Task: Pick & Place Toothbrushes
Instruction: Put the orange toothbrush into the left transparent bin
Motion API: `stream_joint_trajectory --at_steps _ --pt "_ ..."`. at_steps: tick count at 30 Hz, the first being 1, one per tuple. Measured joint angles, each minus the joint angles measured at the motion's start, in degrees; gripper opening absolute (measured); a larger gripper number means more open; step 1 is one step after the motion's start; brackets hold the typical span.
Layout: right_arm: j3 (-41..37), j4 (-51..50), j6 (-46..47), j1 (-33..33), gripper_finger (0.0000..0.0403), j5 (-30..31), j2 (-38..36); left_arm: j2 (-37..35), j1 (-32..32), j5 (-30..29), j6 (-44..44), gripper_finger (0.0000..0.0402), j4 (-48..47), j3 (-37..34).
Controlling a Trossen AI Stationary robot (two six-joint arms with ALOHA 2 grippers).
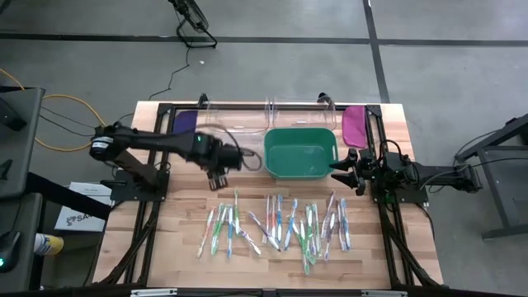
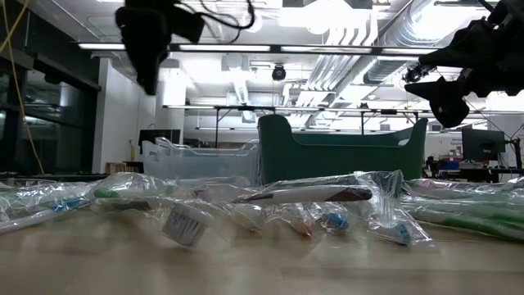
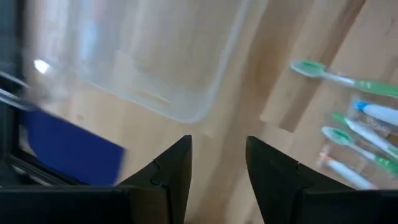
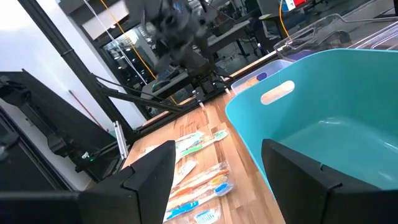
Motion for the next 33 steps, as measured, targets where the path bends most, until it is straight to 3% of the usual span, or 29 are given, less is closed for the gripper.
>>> stream_joint_trajectory --at_steps 9,21,28,33 --pt "0.01 0.00 0.00 0.02 0.0233 -0.01 0.00 0.02 -11.98 5.01 -23.17 0.0145 5.32 -8.52" --pt "0.01 0.00 0.00 0.01 0.0233 -0.01 0.00 0.02 -25.77 8.55 -52.75 0.0145 7.11 -11.02" --pt "0.02 0.00 0.00 0.01 0.0233 -0.01 0.00 1.56 -29.36 9.93 -57.31 0.0148 9.88 -11.07" --pt "0.01 0.00 0.00 0.02 0.0233 -0.01 0.00 5.05 -30.21 11.75 -58.85 0.0173 11.76 -11.07"
